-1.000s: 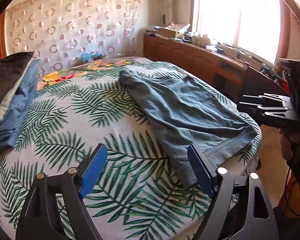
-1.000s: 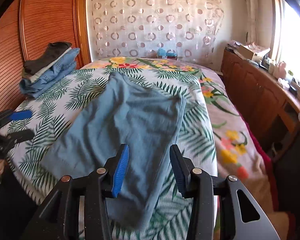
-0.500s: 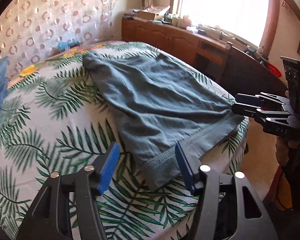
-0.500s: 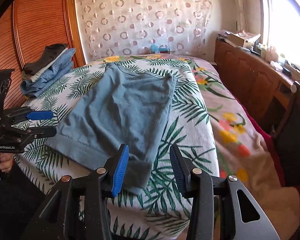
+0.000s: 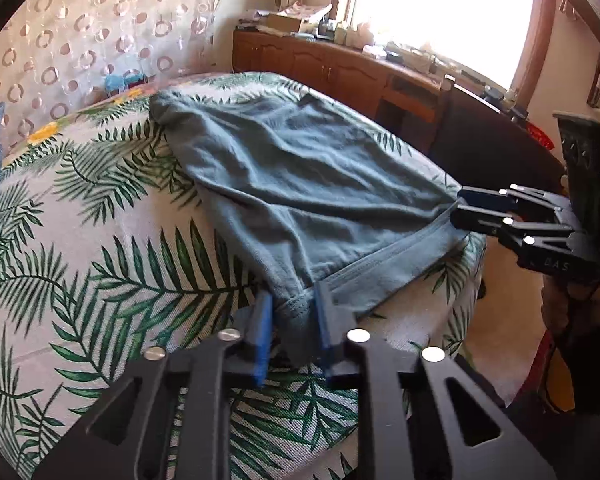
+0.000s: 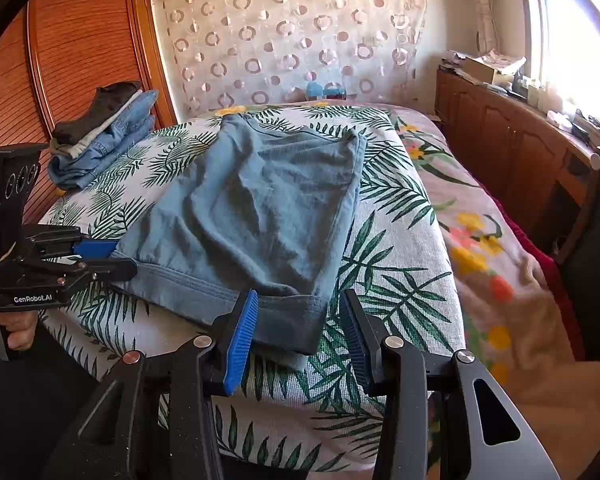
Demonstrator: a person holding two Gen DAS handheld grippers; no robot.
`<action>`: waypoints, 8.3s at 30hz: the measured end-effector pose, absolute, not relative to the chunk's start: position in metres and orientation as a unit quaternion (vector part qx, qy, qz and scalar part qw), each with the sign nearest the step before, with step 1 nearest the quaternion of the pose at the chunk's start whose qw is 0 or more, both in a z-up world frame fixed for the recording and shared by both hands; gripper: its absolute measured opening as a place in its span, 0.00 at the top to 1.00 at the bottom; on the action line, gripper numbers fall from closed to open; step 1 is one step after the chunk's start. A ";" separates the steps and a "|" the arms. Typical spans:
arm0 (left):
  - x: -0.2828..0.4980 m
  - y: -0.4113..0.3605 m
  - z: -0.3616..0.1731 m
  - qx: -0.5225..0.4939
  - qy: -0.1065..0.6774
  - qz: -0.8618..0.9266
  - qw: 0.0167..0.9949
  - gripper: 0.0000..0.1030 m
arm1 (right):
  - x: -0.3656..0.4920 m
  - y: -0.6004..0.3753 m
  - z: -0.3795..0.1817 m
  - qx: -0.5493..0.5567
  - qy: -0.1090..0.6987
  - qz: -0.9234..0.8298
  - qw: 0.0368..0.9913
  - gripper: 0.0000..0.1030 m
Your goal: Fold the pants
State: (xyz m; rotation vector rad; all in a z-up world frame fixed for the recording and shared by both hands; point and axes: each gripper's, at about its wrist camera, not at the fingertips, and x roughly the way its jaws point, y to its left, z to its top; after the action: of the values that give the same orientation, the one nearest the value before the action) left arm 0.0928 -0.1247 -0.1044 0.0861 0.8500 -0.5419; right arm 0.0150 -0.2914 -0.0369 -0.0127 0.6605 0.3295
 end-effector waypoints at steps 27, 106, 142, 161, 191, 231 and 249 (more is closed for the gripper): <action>0.097 -0.112 -0.115 0.022 0.419 -0.251 0.872 0.79 | 0.022 -0.273 -0.054 0.007 0.345 0.157 0.925 0.57; 0.139 -0.015 0.039 0.027 0.242 -0.147 0.959 0.89 | 0.130 -0.148 0.099 -0.049 0.167 0.247 0.953 0.85; 0.040 -0.002 -0.110 -0.023 0.402 -0.130 0.906 0.76 | 0.038 -0.165 -0.036 -0.036 0.324 0.317 0.891 0.85; 0.053 0.003 -0.115 -0.010 0.396 -0.094 0.913 0.54 | 0.025 -0.173 -0.039 -0.049 0.316 0.295 0.900 0.71; 0.047 -0.001 -0.125 -0.039 0.403 -0.134 0.905 0.69 | 0.039 -0.173 -0.050 -0.030 0.354 0.282 0.891 0.67; 0.022 0.011 -0.091 -0.057 0.365 -0.162 0.915 0.88 | 0.020 -0.181 -0.042 -0.016 0.344 0.340 0.875 0.78; -0.010 0.004 -0.024 -0.037 0.292 -0.186 0.937 0.88 | -0.016 -0.213 0.010 -0.005 0.256 0.353 0.900 0.78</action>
State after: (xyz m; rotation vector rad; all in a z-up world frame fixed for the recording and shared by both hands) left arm -0.0097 0.0038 -0.0241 -0.0765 0.5965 -0.3803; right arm -0.0158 -0.2132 0.0103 -0.0096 0.5305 0.7311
